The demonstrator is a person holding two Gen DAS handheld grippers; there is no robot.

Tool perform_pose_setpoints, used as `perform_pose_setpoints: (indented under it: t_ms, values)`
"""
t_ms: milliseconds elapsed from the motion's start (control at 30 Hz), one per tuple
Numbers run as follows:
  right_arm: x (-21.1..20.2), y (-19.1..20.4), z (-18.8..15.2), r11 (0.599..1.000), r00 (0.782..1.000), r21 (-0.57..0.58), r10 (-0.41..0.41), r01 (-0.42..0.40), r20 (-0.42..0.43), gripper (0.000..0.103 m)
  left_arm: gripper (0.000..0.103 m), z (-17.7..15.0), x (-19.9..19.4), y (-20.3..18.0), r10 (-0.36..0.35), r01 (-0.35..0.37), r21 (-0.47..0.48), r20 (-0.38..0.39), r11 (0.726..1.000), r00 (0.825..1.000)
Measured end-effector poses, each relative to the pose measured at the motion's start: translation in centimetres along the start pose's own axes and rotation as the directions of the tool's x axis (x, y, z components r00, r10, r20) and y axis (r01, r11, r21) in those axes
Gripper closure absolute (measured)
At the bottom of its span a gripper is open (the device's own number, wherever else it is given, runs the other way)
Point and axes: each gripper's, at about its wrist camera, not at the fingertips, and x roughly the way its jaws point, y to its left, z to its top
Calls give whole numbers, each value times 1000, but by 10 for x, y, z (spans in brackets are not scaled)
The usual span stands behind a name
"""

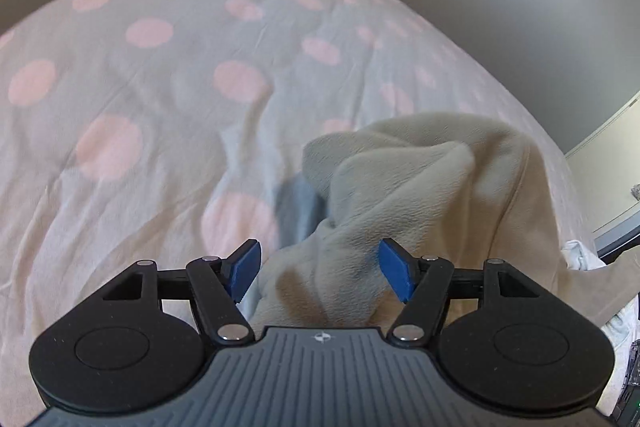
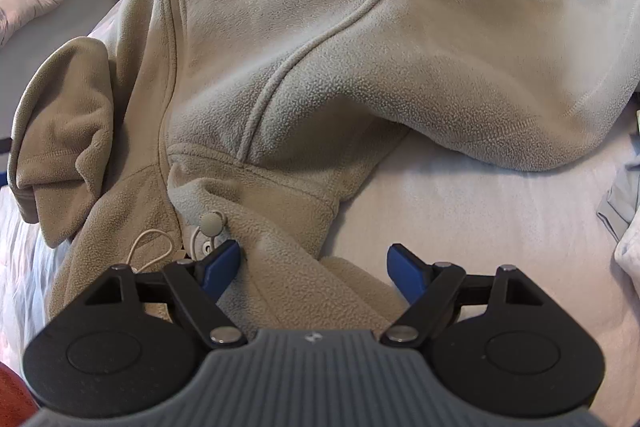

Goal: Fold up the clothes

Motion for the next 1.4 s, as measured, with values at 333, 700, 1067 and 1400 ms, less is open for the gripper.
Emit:
perform_pose_setpoints:
  t_ms: [333,700,1067,1400]
  values:
    - [6,0,-2,1000,1000,9,-10,10,-11,19,42,-23,15,-5,-90,89,-18,-71,996,993]
    - [1,2,-5,1000,1000,5,-12,12,-8,19,85,-2,-31,-26,-45,45,68,10,997,999]
    - [-16,12,4,999,1000,-37,-5,5,-14,19,86,104,-131,-17,185,-229,193,223,954,957]
    - [-36,8,0,995,997,-76,-66,63,-37,19,87,184,-150,44,472,-537,144,325,831,819]
